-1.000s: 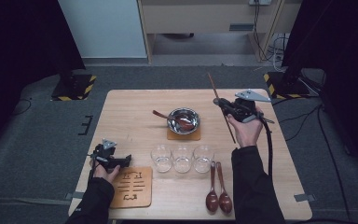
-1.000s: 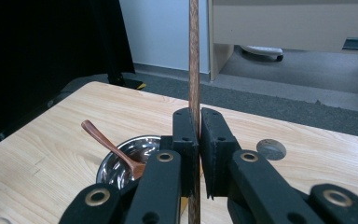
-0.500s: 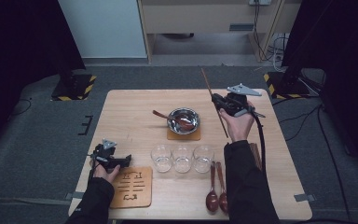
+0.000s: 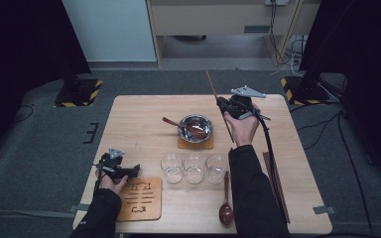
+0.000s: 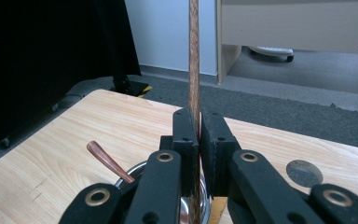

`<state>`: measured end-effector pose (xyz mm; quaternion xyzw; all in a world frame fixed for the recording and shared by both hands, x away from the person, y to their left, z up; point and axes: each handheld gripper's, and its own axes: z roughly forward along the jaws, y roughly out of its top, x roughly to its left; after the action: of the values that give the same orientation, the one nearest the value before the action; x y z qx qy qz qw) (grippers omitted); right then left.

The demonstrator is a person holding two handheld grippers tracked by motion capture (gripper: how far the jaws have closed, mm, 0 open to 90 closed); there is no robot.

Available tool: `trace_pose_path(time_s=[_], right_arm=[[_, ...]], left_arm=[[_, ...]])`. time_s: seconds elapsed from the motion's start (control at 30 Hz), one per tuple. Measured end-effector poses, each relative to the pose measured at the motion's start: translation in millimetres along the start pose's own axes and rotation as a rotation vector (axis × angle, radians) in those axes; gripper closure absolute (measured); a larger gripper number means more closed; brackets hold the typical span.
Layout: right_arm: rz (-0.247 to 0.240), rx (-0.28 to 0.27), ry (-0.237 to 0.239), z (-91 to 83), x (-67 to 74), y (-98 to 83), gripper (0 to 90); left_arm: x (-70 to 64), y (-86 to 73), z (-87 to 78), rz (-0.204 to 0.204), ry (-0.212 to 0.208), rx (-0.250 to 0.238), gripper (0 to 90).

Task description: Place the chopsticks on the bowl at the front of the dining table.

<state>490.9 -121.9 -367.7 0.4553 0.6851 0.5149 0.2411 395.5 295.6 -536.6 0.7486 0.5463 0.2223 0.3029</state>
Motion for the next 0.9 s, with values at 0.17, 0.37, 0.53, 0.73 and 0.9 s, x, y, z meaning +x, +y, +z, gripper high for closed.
trace_pose_path(time_s=[0.17,0.37,0.53,0.73,0.9], right_arm=[[-0.001,0.012,0.001,8.3,1.8,-1.3,85.0],[0.002,0.017,0.007,20.4,8.4,0.6,84.9],[0.006,0.025,0.013,29.9,13.6,0.3,84.9],[0.010,0.037,0.011,40.6,15.8,-3.6,84.9],[0.010,0.052,0.008,48.5,16.1,-8.0,84.9]], left_arm=[[0.0,0.0,0.0,0.000,0.000,0.000,0.0],[0.0,0.0,0.0,0.000,0.000,0.000,0.0],[0.1,0.0,-0.1,0.001,0.000,0.001,0.0],[0.1,0.0,-0.1,0.000,0.000,0.000,0.0],[0.0,0.0,0.0,0.000,0.000,0.000,0.0]])
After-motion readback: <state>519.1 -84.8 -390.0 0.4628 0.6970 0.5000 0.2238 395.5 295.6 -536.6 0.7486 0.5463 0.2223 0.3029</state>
